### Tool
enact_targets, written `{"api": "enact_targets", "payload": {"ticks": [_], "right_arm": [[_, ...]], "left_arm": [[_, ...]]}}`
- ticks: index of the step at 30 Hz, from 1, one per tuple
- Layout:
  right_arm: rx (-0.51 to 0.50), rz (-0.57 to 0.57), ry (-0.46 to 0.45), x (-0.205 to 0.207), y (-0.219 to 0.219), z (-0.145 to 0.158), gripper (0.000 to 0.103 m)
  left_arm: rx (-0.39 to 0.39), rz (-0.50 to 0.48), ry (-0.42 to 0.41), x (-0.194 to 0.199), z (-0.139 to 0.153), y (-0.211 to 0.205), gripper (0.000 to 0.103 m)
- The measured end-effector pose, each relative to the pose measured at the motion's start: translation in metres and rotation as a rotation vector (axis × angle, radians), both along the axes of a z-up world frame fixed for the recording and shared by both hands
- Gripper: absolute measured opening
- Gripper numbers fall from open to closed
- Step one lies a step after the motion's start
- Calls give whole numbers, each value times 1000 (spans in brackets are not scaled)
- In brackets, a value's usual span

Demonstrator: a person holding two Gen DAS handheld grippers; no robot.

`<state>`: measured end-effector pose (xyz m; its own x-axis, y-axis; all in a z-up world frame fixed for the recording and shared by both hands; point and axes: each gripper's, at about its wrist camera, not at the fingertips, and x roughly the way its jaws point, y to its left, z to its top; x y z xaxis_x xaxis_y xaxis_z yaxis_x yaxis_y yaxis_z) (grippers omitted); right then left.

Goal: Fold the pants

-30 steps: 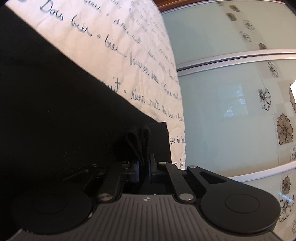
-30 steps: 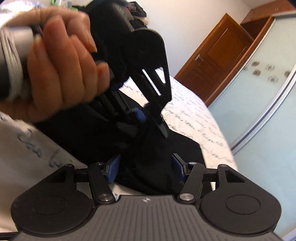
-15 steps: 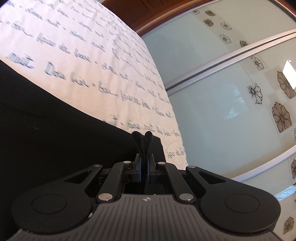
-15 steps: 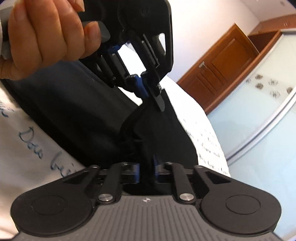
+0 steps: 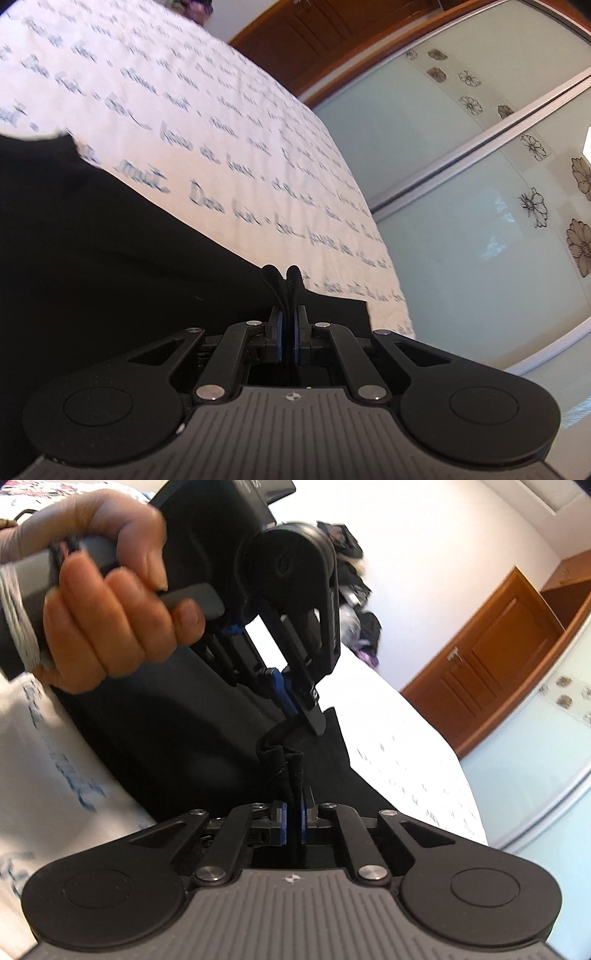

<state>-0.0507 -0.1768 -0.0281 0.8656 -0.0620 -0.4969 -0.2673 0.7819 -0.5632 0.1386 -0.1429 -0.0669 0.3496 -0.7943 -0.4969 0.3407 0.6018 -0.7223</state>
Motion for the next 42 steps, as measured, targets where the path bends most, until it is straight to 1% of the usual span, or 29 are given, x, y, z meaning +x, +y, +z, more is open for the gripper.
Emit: {"api": "enact_targets", "payload": {"ticks": [4, 7, 11, 16, 20, 21, 22, 24, 27, 29, 31, 32, 34, 36, 37, 38, 39, 40, 42], "right_arm": [[2, 66, -1, 8, 6, -3, 7], [16, 104, 7, 17, 5, -9, 7], [31, 138, 21, 29, 2, -15, 7], [29, 174, 41, 38, -5, -15, 7], [24, 194, 49, 37, -5, -15, 7], [25, 198, 51, 46, -10, -14, 7], [25, 200, 53, 47, -9, -13, 7], [29, 202, 59, 53, -15, -13, 7], [46, 203, 84, 56, -20, -17, 7], [42, 202, 112, 63, -25, -19, 7], [31, 204, 104, 64, -30, -20, 8], [34, 205, 106, 64, -33, -19, 8], [50, 207, 115, 65, -41, -17, 9], [82, 217, 130, 66, -52, -12, 9], [105, 220, 138, 67, -57, -8, 9], [133, 222, 141, 67, -64, -3, 9], [168, 224, 145, 68, -72, 2, 9], [212, 223, 151, 69, -81, 8, 10], [313, 209, 153, 73, -103, 20, 10]], "left_arm": [[48, 40, -56, -2, 6, 16, 8], [77, 61, -82, -2, 7, 28, 8], [94, 88, -78, -2, 4, 42, 8], [115, 116, -83, -4, 0, 58, 8], [132, 129, -102, -7, -1, 66, 8], [137, 131, -109, -7, 0, 67, 8], [144, 131, -119, -8, 1, 67, 8], [188, 129, -135, -9, 2, 65, 9], [255, 127, -130, -8, 0, 62, 11], [284, 131, -132, -8, 0, 64, 12], [310, 143, -144, -8, 3, 67, 13], [326, 153, -153, -8, 4, 68, 15], [348, 176, -165, -8, 8, 71, 15], [361, 184, -177, -5, 13, 72, 19], [365, 179, -187, -5, 16, 71, 19], [369, 172, -203, -5, 20, 68, 21], [378, 162, -222, -6, 24, 65, 28], [395, 150, -245, -7, 27, 60, 32], [469, 110, -291, -8, 30, 45, 47]]}}
